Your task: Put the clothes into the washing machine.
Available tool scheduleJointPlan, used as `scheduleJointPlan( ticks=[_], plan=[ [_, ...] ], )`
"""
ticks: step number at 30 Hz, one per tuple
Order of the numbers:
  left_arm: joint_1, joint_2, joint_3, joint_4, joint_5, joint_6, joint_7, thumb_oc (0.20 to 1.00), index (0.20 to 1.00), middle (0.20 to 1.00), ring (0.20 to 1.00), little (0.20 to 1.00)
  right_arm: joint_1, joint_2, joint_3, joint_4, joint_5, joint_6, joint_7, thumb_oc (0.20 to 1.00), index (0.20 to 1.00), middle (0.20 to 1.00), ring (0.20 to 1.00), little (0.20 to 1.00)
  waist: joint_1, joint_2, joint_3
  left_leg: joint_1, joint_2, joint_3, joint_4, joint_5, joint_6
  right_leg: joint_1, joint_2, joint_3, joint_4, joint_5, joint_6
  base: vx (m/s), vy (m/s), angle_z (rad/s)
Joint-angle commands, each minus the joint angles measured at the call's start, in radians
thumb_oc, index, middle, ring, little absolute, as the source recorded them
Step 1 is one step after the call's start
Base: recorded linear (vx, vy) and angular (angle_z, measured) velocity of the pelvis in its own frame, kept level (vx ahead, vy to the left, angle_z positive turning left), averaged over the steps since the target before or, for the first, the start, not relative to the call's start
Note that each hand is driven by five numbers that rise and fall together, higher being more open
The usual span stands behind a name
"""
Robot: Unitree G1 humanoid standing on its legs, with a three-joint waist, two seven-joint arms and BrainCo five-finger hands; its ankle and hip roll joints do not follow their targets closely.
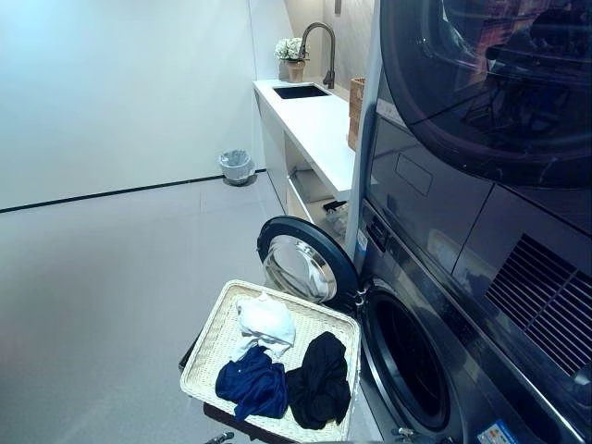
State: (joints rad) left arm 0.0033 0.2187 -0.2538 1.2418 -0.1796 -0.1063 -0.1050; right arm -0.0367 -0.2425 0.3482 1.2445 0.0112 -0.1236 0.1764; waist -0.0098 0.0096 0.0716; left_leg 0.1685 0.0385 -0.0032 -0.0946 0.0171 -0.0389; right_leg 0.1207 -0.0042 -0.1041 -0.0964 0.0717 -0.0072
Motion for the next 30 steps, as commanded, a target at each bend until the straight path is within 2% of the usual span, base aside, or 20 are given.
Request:
scheduleJointPlan(
  ticks=[1,3,5,6,7,10,11,14,18,22,23,24,27,28,30],
  plan=[
    [-0.073,-0.028,0.01,0.041,-0.004,-0.063,0.076,1.0,1.0,1.0,1.0,1.0,-0.094,0.021,0.003,0.053,-0.006,-0.024,0.003,1.0,1.0,1.0,1.0,1.0,0.012,-0.03,0.041,0.017,-0.092,0.054,0.024,-0.068,0.039,0.043,-0.014,0.013,0.035,-0.062,0.092,0.04,0.007,0.0],
    [-0.073,-0.026,0.018,0.041,0.012,-0.08,0.152,1.0,1.0,1.0,1.0,1.0,-0.09,0.023,0.005,0.054,-0.007,-0.024,0.004,1.0,1.0,1.0,1.0,1.0,0.012,-0.03,0.045,0.016,-0.091,0.054,0.024,-0.067,0.04,0.041,-0.014,0.013,0.039,-0.063,0.092,0.06,0.01,0.0],
    [-0.074,-0.023,0.025,0.04,0.011,-0.084,0.187,1.0,1.0,1.0,1.0,1.0,-0.088,0.023,0.008,0.052,-0.007,-0.022,0.004,1.0,1.0,1.0,1.0,1.0,0.011,-0.031,0.048,0.014,-0.091,0.054,0.025,-0.066,0.04,0.039,-0.014,0.013,0.042,-0.064,0.092,0.06,0.01,0.0],
    [-0.079,-0.018,0.034,0.04,0.024,-0.09,0.263,1.0,1.0,1.0,1.0,1.0,-0.087,0.021,0.012,0.053,-0.007,-0.021,0.006,1.0,1.0,1.0,1.0,1.0,0.012,-0.033,0.056,0.01,-0.09,0.054,0.029,-0.065,0.039,0.035,-0.014,0.013,0.046,-0.065,0.091,0.06,0.01,0.0],
    [-0.079,-0.018,0.034,0.04,0.029,-0.091,0.276,1.0,1.0,1.0,1.0,1.0,-0.087,0.021,0.012,0.053,-0.007,-0.021,0.007,1.0,1.0,1.0,1.0,1.0,0.012,-0.033,0.057,0.009,-0.09,0.054,0.029,-0.065,0.039,0.035,-0.014,0.013,0.046,-0.065,0.091,0.08,0.014,0.0],
    [-0.092,-0.009,0.04,0.037,0.095,-0.105,0.413,1.0,1.0,1.0,1.0,1.0,-0.089,0.016,0.021,0.051,-0.001,-0.023,0.007,1.0,1.0,1.0,1.0,1.0,0.011,-0.036,0.072,0.0,-0.089,0.055,0.039,-0.064,0.038,0.025,-0.015,0.017,0.051,-0.064,0.089,0.06,0.013,0.0],
    [-0.092,-0.009,0.04,0.037,0.095,-0.105,0.413,1.0,1.0,1.0,1.0,1.0,-0.089,0.016,0.021,0.051,-0.001,-0.023,0.007,1.0,1.0,1.0,1.0,1.0,0.011,-0.036,0.072,0.0,-0.089,0.055,0.039,-0.064,0.038,0.025,-0.015,0.017,0.051,-0.064,0.089,0.04,0.018,0.0],
    [-0.137,0.019,0.002,0.023,0.215,-0.101,0.568,1.0,1.0,1.0,1.0,1.0,-0.107,-0.006,0.049,0.029,0.027,-0.032,0.007,1.0,1.0,1.0,1.0,1.0,0.004,-0.037,0.108,-0.051,-0.084,0.062,0.092,-0.08,0.036,-0.017,-0.021,0.027,0.074,-0.071,0.086,0.03,0.034,-0.01],
    [-0.209,0.041,-0.052,0.009,0.23,-0.068,0.63,1.0,1.0,1.0,1.0,1.0,-0.144,-0.031,0.077,0.0,0.065,-0.042,0.004,1.0,1.0,1.0,1.0,1.0,-0.01,-0.033,0.161,-0.124,-0.084,0.066,0.146,-0.08,0.037,-0.09,-0.025,0.046,0.114,-0.068,0.079,-0.07,0.068,-0.02],
    [-0.33,0.056,-0.102,0.001,0.219,-0.009,0.679,1.0,1.0,1.0,1.0,1.0,-0.211,-0.058,0.103,-0.039,0.105,-0.061,-0.005,1.0,1.0,1.0,1.0,1.0,-0.043,-0.027,0.256,-0.231,-0.083,0.075,0.198,-0.07,0.04,-0.224,-0.03,0.084,0.183,-0.056,0.08,-0.13,0.105,-0.12],
    [-0.331,0.055,-0.102,0.001,0.219,-0.009,0.679,1.0,1.0,1.0,1.0,1.0,-0.212,-0.058,0.103,-0.039,0.105,-0.061,-0.005,1.0,1.0,1.0,1.0,1.0,-0.043,-0.027,0.255,-0.233,-0.083,0.075,0.199,-0.07,0.04,-0.226,-0.03,0.085,0.185,-0.057,0.08,-0.1,0.115,-0.25],
    [-0.355,0.059,-0.109,-0.001,0.198,0.001,0.69,1.0,1.0,1.0,1.0,1.0,-0.228,-0.063,0.111,-0.047,0.116,-0.067,-0.009,1.0,1.0,1.0,1.0,1.0,-0.054,-0.026,0.282,-0.263,-0.084,0.077,0.215,-0.067,0.041,-0.264,-0.031,0.099,0.203,-0.053,0.081,-0.1,0.131,-0.11],
    [-0.431,0.058,-0.114,0.005,0.136,0.022,0.707,1.0,1.0,1.0,1.0,1.0,-0.283,-0.062,0.123,-0.066,0.14,-0.073,-0.033,1.0,1.0,1.0,1.0,1.0,-0.079,-0.036,0.34,-0.382,-0.101,0.089,0.297,-0.075,0.051,-0.394,-0.042,0.138,0.256,-0.033,0.086,-0.11,0.141,-0.29],
    [-0.431,0.058,-0.114,0.005,0.136,0.022,0.707,1.0,1.0,1.0,1.0,1.0,-0.283,-0.062,0.123,-0.066,0.14,-0.073,-0.033,1.0,1.0,1.0,1.0,1.0,-0.079,-0.036,0.339,-0.384,-0.101,0.089,0.298,-0.076,0.051,-0.396,-0.042,0.138,0.256,-0.034,0.086,-0.1,0.092,-0.21],
    [-0.486,0.058,-0.103,0.024,0.11,0.03,0.705,1.0,1.0,1.0,1.0,1.0,-0.316,-0.057,0.133,-0.073,0.145,-0.078,-0.044,1.0,1.0,1.0,1.0,1.0,-0.095,-0.052,0.37,-0.46,-0.116,0.099,0.366,-0.092,0.056,-0.476,-0.053,0.16,0.287,-0.018,0.092,-0.09,0.09,-0.15]
  ],
)
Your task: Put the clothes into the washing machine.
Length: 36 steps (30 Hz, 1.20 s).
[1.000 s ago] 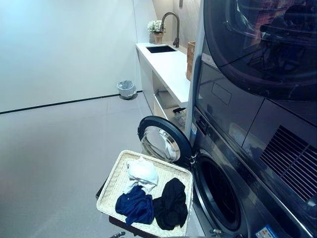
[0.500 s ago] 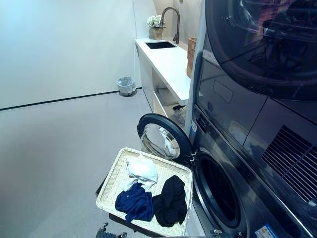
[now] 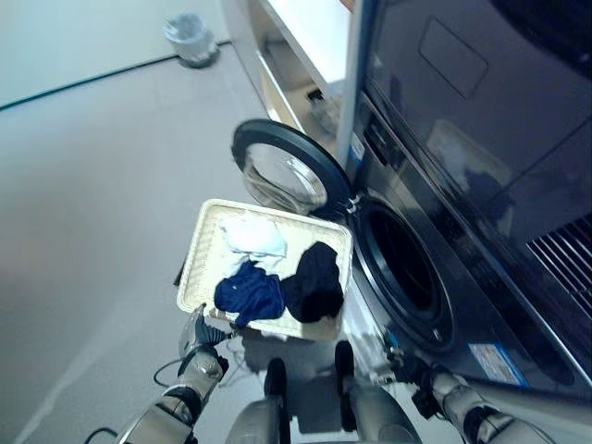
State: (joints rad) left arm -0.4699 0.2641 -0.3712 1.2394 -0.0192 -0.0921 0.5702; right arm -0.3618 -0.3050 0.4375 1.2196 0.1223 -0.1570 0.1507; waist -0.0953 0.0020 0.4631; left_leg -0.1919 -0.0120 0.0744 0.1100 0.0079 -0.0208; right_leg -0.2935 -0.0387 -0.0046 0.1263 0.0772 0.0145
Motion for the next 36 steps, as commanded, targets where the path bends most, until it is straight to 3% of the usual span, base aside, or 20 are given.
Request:
scheduleJointPlan(
  ticks=[1,5,9,16,27,33,36],
  plan=[
    [-0.03,0.015,0.021,0.032,-0.067,0.017,0.027,1.0,1.0,1.0,1.0,1.0,-0.001,0.006,0.048,-0.052,0.039,-0.044,-0.022,1.0,1.0,1.0,1.0,1.0,-0.013,-0.048,-0.014,-0.122,-0.066,0.025,0.18,-0.088,0.039,-0.084,-0.019,0.065,0.075,-0.021,0.071,-0.1,0.099,-0.29],
    [-0.107,0.036,0.074,0.069,-0.163,0.025,0.02,1.0,1.0,1.0,1.0,1.0,-0.049,0.013,0.056,-0.068,0.081,-0.046,-0.035,1.0,1.0,1.0,1.0,1.0,-0.031,-0.063,0.02,-0.209,-0.065,0.036,0.263,-0.114,0.043,-0.169,-0.012,0.08,0.121,-0.015,0.072,-0.06,0.054,-0.12],
    [-0.173,0.066,0.098,0.088,-0.171,0.039,0.021,1.0,1.0,1.0,1.0,1.0,-0.08,0.022,0.062,-0.099,0.1,-0.044,-0.049,1.0,1.0,1.0,1.0,1.0,-0.045,-0.074,0.045,-0.274,-0.057,0.047,0.3,-0.121,0.042,-0.235,0.004,0.083,0.152,-0.012,0.071,-0.06,0.031,-0.09],
    [-0.304,0.126,0.059,0.119,-0.145,0.1,0.042,1.0,1.0,1.0,1.0,1.0,-0.123,0.016,0.098,-0.16,0.141,-0.047,-0.064,1.0,1.0,1.0,1.0,1.0,-0.077,-0.099,0.057,-0.393,-0.052,0.062,0.346,-0.13,0.031,-0.346,0.015,0.081,0.162,0.011,0.07,-0.08,0.02,-0.08],
    [-0.481,0.22,0.018,0.198,-0.129,0.147,0.039,1.0,1.0,1.0,1.0,1.0,-0.144,0.007,0.143,-0.215,0.241,-0.087,-0.067,1.0,1.0,1.0,1.0,1.0,-0.107,-0.155,0.057,-0.582,-0.023,0.054,0.504,-0.204,0.011,-0.502,0.014,0.057,0.196,0.024,0.068,-0.01,-0.038,-0.08],
    [-0.546,0.249,-0.01,0.218,-0.117,0.137,0.019,1.0,1.0,1.0,1.0,1.0,-0.135,-0.005,0.157,-0.256,0.304,-0.107,-0.063,1.0,1.0,1.0,1.0,1.0,-0.117,-0.18,0.057,-0.67,-0.026,0.029,0.571,-0.231,0.014,-0.571,0.026,0.056,0.232,0.025,0.063,0.0,-0.053,-0.04],
    [-0.583,0.26,-0.02,0.212,-0.189,0.08,-0.005,1.0,1.0,1.0,1.0,1.0,-0.123,-0.012,0.166,-0.28,0.331,-0.115,-0.063,1.0,1.0,1.0,1.0,1.0,-0.123,-0.191,0.057,-0.714,-0.031,0.011,0.601,-0.244,0.016,-0.605,0.032,0.057,0.254,0.022,0.061,0.02,-0.071,-0.03]
  ],
)
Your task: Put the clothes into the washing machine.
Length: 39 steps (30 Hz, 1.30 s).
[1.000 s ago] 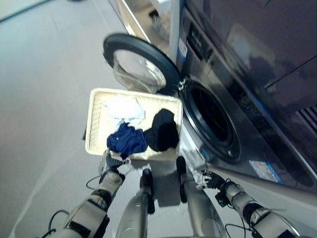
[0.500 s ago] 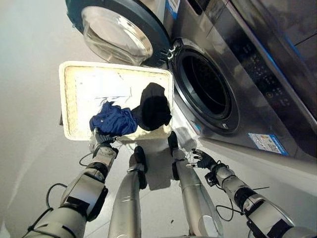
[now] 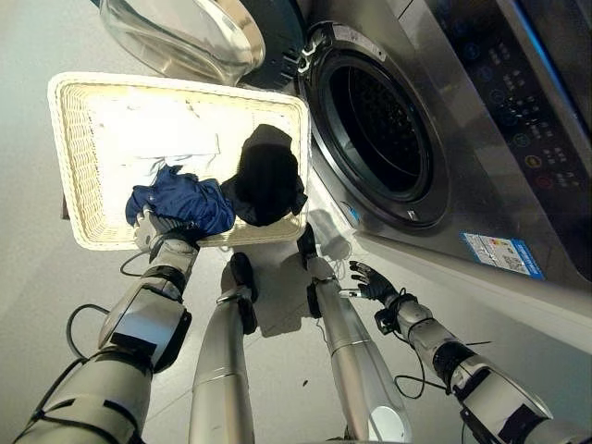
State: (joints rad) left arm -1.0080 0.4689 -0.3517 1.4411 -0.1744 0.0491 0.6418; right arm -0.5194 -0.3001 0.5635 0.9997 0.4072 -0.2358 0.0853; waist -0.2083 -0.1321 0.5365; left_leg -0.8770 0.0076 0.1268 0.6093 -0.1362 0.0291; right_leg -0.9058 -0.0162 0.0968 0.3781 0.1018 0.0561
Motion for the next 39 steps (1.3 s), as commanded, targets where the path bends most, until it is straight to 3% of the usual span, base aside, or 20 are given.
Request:
scheduleJointPlan(
  ticks=[1,2,3,16,17,18,19,23,27,31,36,39],
  plan=[
    [-0.054,0.056,-0.039,0.007,-0.061,-0.083,-0.092,0.715,0.715,0.715,0.715,0.715,0.039,-0.019,0.042,-0.068,0.051,-0.037,0.003,1.0,1.0,1.0,1.0,1.0,-0.012,-0.059,-0.016,-0.04,-0.053,-0.046,0.109,-0.103,-0.034,-0.001,0.011,-0.044,0.005,-0.003,0.019,0.01,-0.047,-0.06],
    [-0.054,0.056,-0.039,0.007,-0.061,-0.084,-0.092,0.715,0.715,0.715,0.715,0.715,0.039,-0.019,0.042,-0.068,0.051,-0.037,0.003,1.0,1.0,1.0,1.0,1.0,-0.012,-0.059,-0.016,-0.04,-0.053,-0.046,0.11,-0.103,-0.034,-0.001,0.011,-0.044,0.005,-0.003,0.019,0.01,-0.073,-0.07],
    [-0.07,0.055,-0.043,-0.001,-0.088,-0.11,-0.118,0.2,0.2,0.2,0.2,0.2,0.049,-0.019,0.046,-0.082,0.054,-0.041,0.001,1.0,1.0,1.0,1.0,1.0,-0.017,-0.064,-0.016,-0.052,-0.055,-0.051,0.117,-0.108,-0.035,-0.011,0.014,-0.043,0.008,-0.004,0.019,0.01,-0.059,-0.1],
    [-0.075,0.046,-0.059,-0.014,-0.131,-0.168,-0.111,0.2,0.2,0.2,0.2,0.2,0.078,-0.026,0.045,-0.107,0.069,-0.058,0.01,1.0,1.0,1.0,1.0,1.0,-0.022,-0.06,-0.016,0.003,-0.058,-0.059,0.061,-0.085,-0.043,0.025,0.023,-0.038,-0.008,-0.009,0.015,0.01,-0.042,0.02],
    [-0.037,0.049,-0.027,-0.044,-0.204,-0.214,-0.079,0.2,0.2,0.2,0.2,0.2,0.092,-0.031,0.034,-0.117,0.073,-0.072,0.013,1.0,1.0,1.0,1.0,1.0,-0.009,-0.039,-0.016,0.084,-0.056,-0.06,-0.014,-0.047,-0.056,0.087,0.024,-0.041,-0.03,-0.025,0.008,0.01,-0.068,0.15],
    [-0.037,0.049,-0.027,-0.044,-0.204,-0.214,-0.079,0.2,0.2,0.2,0.2,0.2,0.092,-0.031,0.034,-0.117,0.073,-0.072,0.013,1.0,1.0,1.0,1.0,1.0,-0.009,-0.039,-0.016,0.084,-0.056,-0.06,-0.014,-0.047,-0.056,0.087,0.024,-0.041,-0.03,-0.025,0.008,-0.01,-0.067,0.18],
    [-0.003,0.048,0.004,-0.06,-0.233,-0.241,-0.06,0.2,0.2,0.2,0.2,0.2,0.096,-0.033,0.022,-0.117,0.062,-0.085,0.008,1.0,1.0,1.0,1.0,1.0,0.002,-0.016,-0.016,0.125,-0.057,-0.061,-0.053,-0.023,-0.063,0.123,0.023,-0.046,-0.033,-0.045,0.0,-0.02,-0.006,0.06],
    [0.041,0.046,0.03,-0.088,-0.249,-0.243,-0.045,0.2,0.2,0.2,0.2,0.2,0.096,-0.037,0.014,-0.132,0.049,-0.084,-0.007,1.0,1.0,1.0,1.0,1.0,0.018,0.011,-0.016,0.168,-0.059,-0.068,-0.101,0.008,-0.071,0.162,0.025,-0.051,-0.029,-0.071,-0.011,-0.02,0.0,0.07],
    [0.149,0.049,0.07,-0.161,-0.233,-0.247,-0.003,0.2,0.2,0.2,0.2,0.2,0.095,-0.052,-0.01,-0.157,0.034,-0.089,-0.02,1.0,1.0,1.0,1.0,1.0,0.062,0.073,-0.016,0.258,-0.059,-0.096,-0.182,0.066,-0.09,0.254,0.018,-0.083,-0.02,-0.124,-0.026,-0.05,-0.012,0.22],
    [0.223,0.05,0.091,-0.215,-0.224,-0.249,0.001,0.2,0.2,0.2,0.2,0.2,0.096,-0.065,-0.027,-0.178,0.023,-0.079,-0.016,1.0,1.0,1.0,1.0,1.0,0.085,0.099,-0.016,0.311,-0.055,-0.11,-0.232,0.099,-0.101,0.307,0.005,-0.112,-0.033,-0.133,-0.027,-0.01,0.003,0.33],
    [0.367,0.036,0.134,-0.377,-0.238,-0.285,-0.071,0.2,0.2,0.2,0.2,0.2,0.07,-0.087,-0.068,-0.254,0.021,-0.043,0.0,1.0,1.0,1.0,1.0,1.0,0.133,0.135,-0.017,0.408,-0.045,-0.134,-0.325,0.145,-0.121,0.403,-0.014,-0.153,-0.064,-0.148,-0.026,-0.04,0.009,0.26],
    [0.442,0.009,0.135,-0.517,-0.273,-0.356,-0.185,0.2,0.2,0.2,0.2,0.2,0.061,-0.085,-0.079,-0.323,0.022,-0.033,-0.014,1.0,1.0,1.0,1.0,1.0,0.153,0.149,-0.017,0.455,-0.038,-0.136,-0.367,0.156,-0.126,0.45,-0.02,-0.168,-0.084,-0.155,-0.021,-0.06,-0.015,0.18]
  ],
)
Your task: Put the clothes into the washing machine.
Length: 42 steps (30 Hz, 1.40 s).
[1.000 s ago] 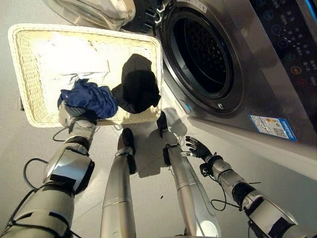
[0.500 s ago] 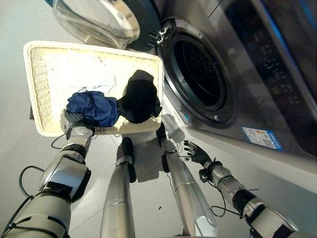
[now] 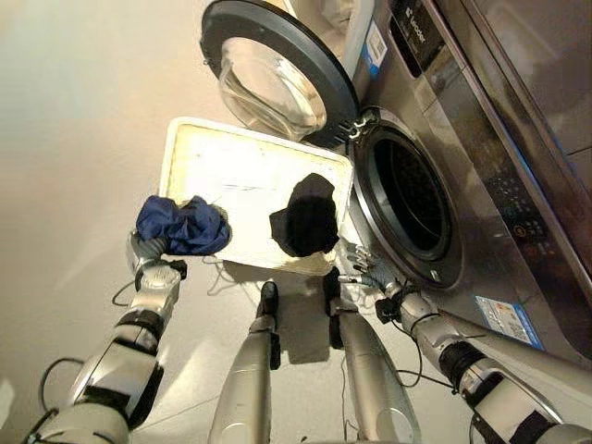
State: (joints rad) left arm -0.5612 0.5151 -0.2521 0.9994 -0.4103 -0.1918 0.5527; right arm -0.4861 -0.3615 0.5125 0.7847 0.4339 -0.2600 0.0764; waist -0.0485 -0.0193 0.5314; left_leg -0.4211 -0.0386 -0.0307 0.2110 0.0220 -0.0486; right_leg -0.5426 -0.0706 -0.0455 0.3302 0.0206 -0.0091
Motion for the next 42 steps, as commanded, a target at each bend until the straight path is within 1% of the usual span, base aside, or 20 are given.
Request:
scheduleJointPlan(
  ticks=[1,2,3,5,7,8,9,11,12,13,14,15,17,21,22,27,29,34,39,42],
  plan=[
    [0.011,-0.045,0.034,-0.12,-0.044,-0.127,-0.126,0.2,0.2,0.2,0.2,0.2,0.025,-0.023,-0.033,-0.129,-0.005,-0.002,-0.01,1.0,1.0,1.0,1.0,1.0,-0.003,0.04,-0.012,0.007,0.01,0.021,0.015,0.01,-0.049,0.097,0.033,-0.03,-0.05,-0.064,0.046,-0.06,-0.013,0.17],
    [0.021,-0.049,0.033,-0.141,-0.052,-0.138,-0.15,0.2,0.2,0.2,0.2,0.2,0.024,-0.023,-0.036,-0.139,-0.007,0.0,-0.011,1.0,1.0,1.0,1.0,1.0,-0.001,0.042,-0.012,0.011,0.011,0.021,0.01,0.012,-0.049,0.102,0.033,-0.031,-0.054,-0.063,0.047,-0.07,-0.011,0.19],
    [0.063,-0.065,0.02,-0.246,-0.074,-0.163,-0.226,0.2,0.2,0.2,0.2,0.2,0.028,-0.022,-0.039,-0.199,-0.029,0.007,-0.032,1.0,1.0,1.0,1.0,1.0,0.009,0.049,-0.018,0.027,0.011,0.019,-0.012,0.02,-0.049,0.121,0.031,-0.038,-0.071,-0.06,0.049,-0.06,-0.002,0.17],
    [0.099,-0.075,0.008,-0.322,-0.101,-0.199,-0.324,0.2,0.2,0.2,0.2,0.2,0.034,-0.025,-0.049,-0.245,-0.054,0.002,-0.037,1.0,1.0,1.0,1.0,1.0,0.014,0.057,-0.022,0.04,0.012,0.017,-0.032,0.028,-0.048,0.137,0.033,-0.043,-0.091,-0.052,0.05,-0.06,0.006,0.11],
    [0.144,-0.071,-0.01,-0.445,-0.14,-0.2,-0.444,0.2,0.2,0.2,0.2,0.2,0.038,-0.028,-0.053,-0.29,-0.104,-0.013,-0.041,1.0,1.0,1.0,1.0,1.0,0.023,0.064,-0.03,0.059,0.014,0.018,-0.054,0.035,-0.048,0.162,0.032,-0.049,-0.118,-0.044,0.054,-0.04,0.012,0.05],
    [0.168,-0.066,-0.028,-0.532,-0.174,-0.185,-0.546,0.2,0.2,0.2,0.2,0.2,0.036,-0.031,-0.048,-0.32,-0.152,-0.032,-0.036,1.0,1.0,1.0,1.0,1.0,0.027,0.071,-0.036,0.074,0.016,0.021,-0.072,0.039,-0.048,0.181,0.031,-0.052,-0.138,-0.038,0.057,-0.02,0.017,0.1],
    [0.172,-0.065,-0.032,-0.551,-0.181,-0.176,-0.57,0.2,0.2,0.2,0.2,0.2,0.033,-0.032,-0.045,-0.328,-0.157,-0.032,-0.035,1.0,1.0,1.0,1.0,1.0,0.028,0.072,-0.037,0.079,0.017,0.022,-0.077,0.04,-0.048,0.186,0.031,-0.053,-0.142,-0.037,0.057,-0.02,0.024,0.11],
    [0.18,-0.058,-0.053,-0.602,-0.203,-0.158,-0.68,0.2,0.2,0.2,0.2,0.2,0.02,-0.039,-0.027,-0.358,-0.196,-0.044,-0.01,1.0,1.0,1.0,1.0,1.0,0.03,0.077,-0.045,0.093,0.018,0.025,-0.09,0.044,-0.048,0.203,0.031,-0.056,-0.155,-0.034,0.059,0.0,0.018,0.06],
    [0.18,-0.056,-0.057,-0.608,-0.207,-0.153,-0.692,0.2,0.2,0.2,0.2,0.2,0.018,-0.039,-0.024,-0.362,-0.198,-0.044,-0.007,1.0,1.0,1.0,1.0,1.0,0.03,0.078,-0.046,0.094,0.018,0.026,-0.091,0.045,-0.048,0.206,0.03,-0.057,-0.156,-0.034,0.06,0.0,0.0,0.0],
    [0.174,-0.047,-0.079,-0.635,-0.23,-0.13,-0.772,0.2,0.2,0.2,0.2,0.2,0.0,-0.042,0.0,-0.384,-0.215,-0.037,0.031,1.0,1.0,1.0,1.0,1.0,0.031,0.08,-0.054,0.104,0.019,0.027,-0.094,0.045,-0.049,0.221,0.028,-0.059,-0.163,-0.034,0.061,0.0,0.0,0.0],
    [0.174,-0.047,-0.079,-0.635,-0.23,-0.13,-0.773,0.2,0.2,0.2,0.2,0.2,0.0,-0.042,0.0,-0.384,-0.215,-0.036,0.031,1.0,1.0,1.0,1.0,1.0,0.031,0.08,-0.053,0.105,0.019,0.026,-0.094,0.045,-0.049,0.222,0.028,-0.059,-0.163,-0.034,0.061,0.0,0.0,0.0],
    [0.162,-0.036,-0.097,-0.66,-0.273,-0.108,-0.846,0.2,0.2,0.2,0.2,0.2,-0.021,-0.048,0.026,-0.409,-0.229,-0.012,0.102,1.0,1.0,1.0,1.0,1.0,0.03,0.081,-0.058,0.111,0.016,0.026,-0.091,0.043,-0.048,0.231,0.025,-0.059,-0.165,-0.036,0.06,0.0,0.0,0.0],
    [0.147,-0.028,-0.116,-0.688,-0.305,-0.078,-0.909,0.2,0.2,0.2,0.2,0.2,-0.044,-0.061,0.062,-0.441,-0.236,0.02,0.151,1.0,1.0,1.0,1.0,1.0,0.03,0.08,-0.064,0.121,0.013,0.024,-0.091,0.04,-0.046,0.244,0.021,-0.061,-0.167,-0.038,0.06,0.0,0.0,0.0],
    [0.135,-0.021,-0.135,-0.711,-0.332,-0.054,-0.954,0.2,0.2,0.2,0.2,0.2,-0.063,-0.071,0.092,-0.463,-0.222,0.047,0.178,1.0,1.0,1.0,1.0,1.0,0.03,0.079,-0.067,0.134,0.01,0.023,-0.095,0.039,-0.043,0.256,0.02,-0.062,-0.169,-0.038,0.059,0.03,-0.013,0.01],
    [0.12,-0.007,-0.159,-0.742,-0.379,-0.015,-1.005,0.2,0.2,0.2,0.2,0.2,-0.072,-0.08,0.115,-0.485,-0.197,0.063,0.182,1.0,1.0,1.0,1.0,1.0,0.027,0.077,-0.07,0.144,0.006,0.022,-0.097,0.037,-0.039,0.264,0.019,-0.062,-0.169,-0.037,0.06,0.04,-0.026,0.06],
    [0.104,0.005,-0.201,-0.781,-0.443,0.055,-1.107,0.2,0.2,0.2,0.2,0.2,-0.08,-0.082,0.139,-0.514,-0.185,0.078,0.172,1.0,1.0,1.0,1.0,1.0,0.018,0.074,-0.069,0.162,0.005,0.03,-0.111,0.035,-0.032,0.274,0.022,-0.055,-0.182,-0.027,0.062,0.01,-0.007,0.01],
    [0.098,0.005,-0.231,-0.803,-0.493,0.112,-1.181,0.2,0.2,0.2,0.2,0.2,-0.089,-0.082,0.162,-0.519,-0.18,0.079,0.166,1.0,1.0,1.0,1.0,1.0,0.011,0.074,-0.065,0.174,0.004,0.036,-0.119,0.031,-0.027,0.278,0.023,-0.049,-0.19,-0.021,0.064,0.0,0.0,0.0],
    [0.084,0.005,-0.281,-0.818,-0.541,0.181,-1.259,0.2,0.2,0.2,0.2,0.2,-0.103,-0.071,0.19,-0.529,-0.113,0.111,0.149,1.0,1.0,1.0,1.0,1.0,0.003,0.072,-0.057,0.184,0.004,0.046,-0.125,0.026,-0.021,0.282,0.026,-0.041,-0.197,-0.014,0.065,0.01,0.004,-0.04],
    [0.078,-0.002,-0.289,-0.804,-0.603,0.179,-1.285,0.2,0.2,0.2,0.2,0.2,-0.107,-0.064,0.2,-0.524,-0.139,0.121,0.105,1.0,1.0,1.0,1.0,1.0,-0.002,0.068,-0.053,0.19,0.006,0.053,-0.134,0.024,-0.019,0.279,0.028,-0.032,-0.2,-0.011,0.067,0.01,0.003,-0.06],
    [0.095,-0.017,-0.257,-0.8,-0.648,0.125,-1.218,0.2,0.2,0.2,0.2,0.2,-0.086,-0.071,0.192,-0.517,-0.13,0.141,0.064,1.0,1.0,1.0,1.0,1.0,-0.003,0.063,-0.053,0.2,0.008,0.057,-0.145,0.022,-0.016,0.287,0.031,-0.029,-0.206,-0.012,0.067,0.01,0.002,-0.09]
  ],
)
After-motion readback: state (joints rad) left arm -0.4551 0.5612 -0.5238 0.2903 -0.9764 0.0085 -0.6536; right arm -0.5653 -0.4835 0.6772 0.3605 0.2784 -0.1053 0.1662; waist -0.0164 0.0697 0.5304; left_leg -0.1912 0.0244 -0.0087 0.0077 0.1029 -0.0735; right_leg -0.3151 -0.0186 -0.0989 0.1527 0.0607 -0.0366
